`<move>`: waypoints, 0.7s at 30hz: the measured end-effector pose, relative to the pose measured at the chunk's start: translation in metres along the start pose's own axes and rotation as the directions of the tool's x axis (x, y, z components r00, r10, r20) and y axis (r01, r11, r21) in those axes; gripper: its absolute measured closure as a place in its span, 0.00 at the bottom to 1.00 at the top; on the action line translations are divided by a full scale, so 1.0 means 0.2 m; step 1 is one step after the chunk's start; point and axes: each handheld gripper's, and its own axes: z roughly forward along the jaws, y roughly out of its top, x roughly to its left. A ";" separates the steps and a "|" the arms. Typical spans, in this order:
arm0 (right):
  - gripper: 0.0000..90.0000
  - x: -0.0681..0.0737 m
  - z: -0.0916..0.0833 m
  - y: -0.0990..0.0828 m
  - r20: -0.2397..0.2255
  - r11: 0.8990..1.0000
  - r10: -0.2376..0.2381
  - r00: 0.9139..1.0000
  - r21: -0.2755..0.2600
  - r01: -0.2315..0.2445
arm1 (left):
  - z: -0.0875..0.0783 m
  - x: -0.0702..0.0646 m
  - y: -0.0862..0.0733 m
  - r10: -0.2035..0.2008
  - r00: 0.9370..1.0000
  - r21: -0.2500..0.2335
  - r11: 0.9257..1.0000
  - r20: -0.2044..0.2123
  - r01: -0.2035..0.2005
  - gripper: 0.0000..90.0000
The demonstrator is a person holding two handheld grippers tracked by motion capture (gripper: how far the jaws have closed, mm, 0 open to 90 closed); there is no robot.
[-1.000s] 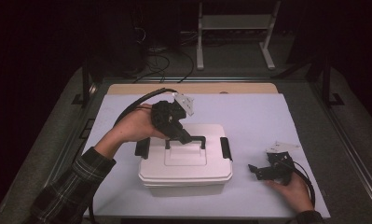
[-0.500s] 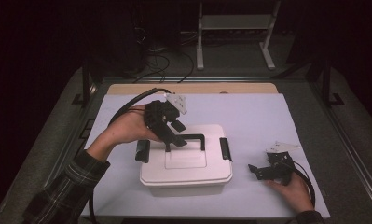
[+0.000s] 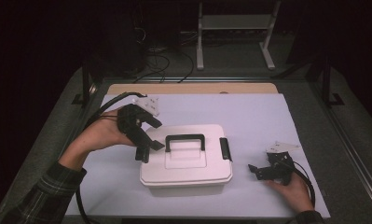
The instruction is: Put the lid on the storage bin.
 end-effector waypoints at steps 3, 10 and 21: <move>0.07 0.00 0.00 0.00 0.000 1.000 0.000 1.000 0.000 0.000 | -0.03 0.00 -0.06 -0.024 1.000 -0.011 1.000 -0.021 0.023 0.22; 0.07 0.00 0.00 0.00 0.000 1.000 0.000 1.000 0.000 0.000 | -0.11 0.01 -0.24 -0.089 0.993 -0.043 0.995 -0.083 0.085 0.20; 0.07 0.00 0.00 0.00 0.000 1.000 0.000 1.000 0.000 0.000 | -0.09 0.00 -0.54 -0.205 0.958 -0.070 0.978 -0.199 0.194 0.20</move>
